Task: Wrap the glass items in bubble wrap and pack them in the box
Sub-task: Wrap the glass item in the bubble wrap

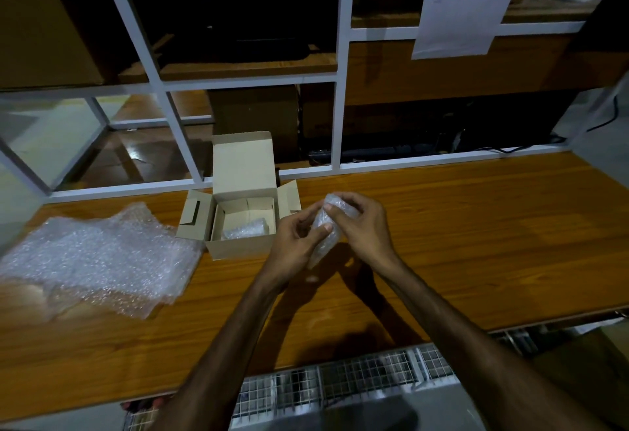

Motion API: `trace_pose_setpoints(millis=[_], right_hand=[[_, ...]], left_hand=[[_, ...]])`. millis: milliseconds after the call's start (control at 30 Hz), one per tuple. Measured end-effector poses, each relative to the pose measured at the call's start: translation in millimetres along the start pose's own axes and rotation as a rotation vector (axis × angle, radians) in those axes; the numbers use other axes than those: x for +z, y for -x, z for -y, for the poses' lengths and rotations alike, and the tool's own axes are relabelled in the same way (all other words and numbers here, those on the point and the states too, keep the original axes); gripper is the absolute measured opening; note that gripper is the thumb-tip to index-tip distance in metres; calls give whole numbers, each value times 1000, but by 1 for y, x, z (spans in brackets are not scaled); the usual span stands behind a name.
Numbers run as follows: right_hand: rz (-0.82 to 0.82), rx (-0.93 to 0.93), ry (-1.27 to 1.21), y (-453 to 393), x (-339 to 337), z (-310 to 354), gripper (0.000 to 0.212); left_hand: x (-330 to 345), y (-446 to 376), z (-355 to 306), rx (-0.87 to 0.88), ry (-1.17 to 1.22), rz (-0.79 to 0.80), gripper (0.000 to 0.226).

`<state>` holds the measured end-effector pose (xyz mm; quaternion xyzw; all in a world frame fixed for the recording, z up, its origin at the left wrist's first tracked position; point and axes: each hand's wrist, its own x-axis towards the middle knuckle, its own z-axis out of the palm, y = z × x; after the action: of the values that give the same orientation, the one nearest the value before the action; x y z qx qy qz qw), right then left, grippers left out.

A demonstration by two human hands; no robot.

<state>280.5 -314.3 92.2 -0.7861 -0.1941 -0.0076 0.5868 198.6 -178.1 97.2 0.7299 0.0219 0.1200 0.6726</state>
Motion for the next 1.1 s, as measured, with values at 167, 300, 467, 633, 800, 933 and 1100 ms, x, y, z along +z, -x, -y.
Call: trace_pose_setpoints(millis=[167,300,467,633,800,933,1100], right_hand=[[-53,95,-135,-1,5,10,33],[-160,225,-320,-12,3,14,35],[-223,309,-438,-16,4,14,34],[-227,338,-497,-14,10,15,35],[-239,368,-543,-7,18,18,24],[-260,386,-586,0,25,24,15],[-284,344,-575,10,35,29,25]], left_hand=[[-3,-2,2,-28,7,-93,49],[-2,6,15,-72,77,-318,61],[6,16,17,-14,187,-401,54],[3,12,22,12,152,-523,31],[1,9,21,23,143,-625,18],[3,8,16,57,61,-717,16],[2,11,15,13,85,-806,16]])
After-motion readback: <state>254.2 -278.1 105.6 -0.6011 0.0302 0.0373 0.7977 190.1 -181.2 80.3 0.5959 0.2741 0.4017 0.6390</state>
